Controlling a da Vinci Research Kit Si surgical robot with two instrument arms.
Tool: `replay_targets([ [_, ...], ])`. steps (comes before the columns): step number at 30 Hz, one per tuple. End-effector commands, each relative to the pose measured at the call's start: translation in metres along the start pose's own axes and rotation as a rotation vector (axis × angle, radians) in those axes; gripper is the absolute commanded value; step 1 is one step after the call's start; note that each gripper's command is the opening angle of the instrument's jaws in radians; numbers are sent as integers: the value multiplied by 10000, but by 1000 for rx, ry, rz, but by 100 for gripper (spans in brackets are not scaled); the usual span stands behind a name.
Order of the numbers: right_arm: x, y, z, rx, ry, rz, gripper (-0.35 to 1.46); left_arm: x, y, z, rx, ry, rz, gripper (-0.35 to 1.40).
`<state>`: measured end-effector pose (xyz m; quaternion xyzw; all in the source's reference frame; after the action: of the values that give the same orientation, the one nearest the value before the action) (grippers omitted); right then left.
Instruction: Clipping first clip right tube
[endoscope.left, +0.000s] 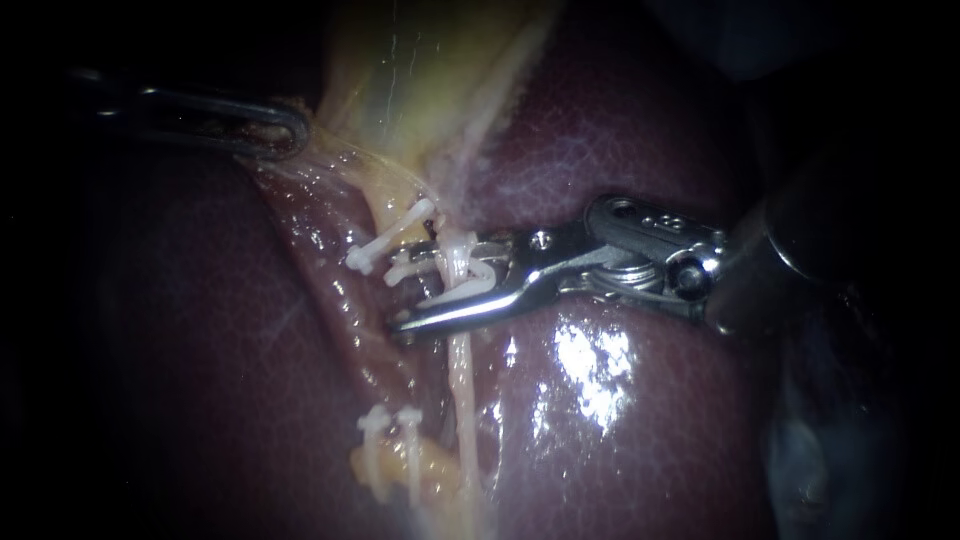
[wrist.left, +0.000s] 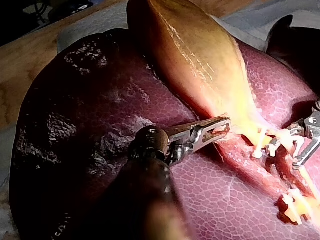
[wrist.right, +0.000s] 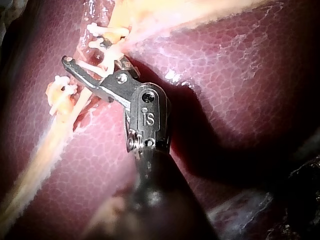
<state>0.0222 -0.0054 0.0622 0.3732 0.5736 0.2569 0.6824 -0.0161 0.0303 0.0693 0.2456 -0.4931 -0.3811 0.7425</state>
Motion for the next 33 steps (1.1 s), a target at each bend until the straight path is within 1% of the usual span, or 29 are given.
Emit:
replay_targets([
  [1, 0, 0, 0, 0, 0, 0, 49, 0, 0, 0, 0, 0, 0, -35],
  [5, -1, -4, 0, 3, -1, -1, 49, 0, 0, 0, 0, 0, 0, -35],
  [9, -9, -17, -2, 20, -8, -8, 49, 0, 0, -1, 0, 0, 0, -35],
  [10, -13, -22, -2, 27, -11, -17, 49, 0, 0, -2, 1, 0, 0, -35],
  [14, -25, -39, 1, 45, -21, 7, 49, -1, 0, -3, 2, 1, 0, -35],
  [19, -45, -54, 10, 73, -41, 32, 49, -1, 1, -4, 3, 1, 0, -35],
  [22, -59, -63, 16, 102, -62, 68, 49, -1, 1, -5, 4, 1, 0, -35],
  [27, -74, -73, 22, 122, -77, 88, 48, -2, 1, -6, 4, 1, -1, -35],
  [30, -79, -77, 24, 129, -85, 96, 46, -1, 1, -7, 4, 1, -1, -35],
  [33, -80, -78, 24, 133, -81, 95, 45, -2, 0, -7, 4, 1, -1, -35],
])
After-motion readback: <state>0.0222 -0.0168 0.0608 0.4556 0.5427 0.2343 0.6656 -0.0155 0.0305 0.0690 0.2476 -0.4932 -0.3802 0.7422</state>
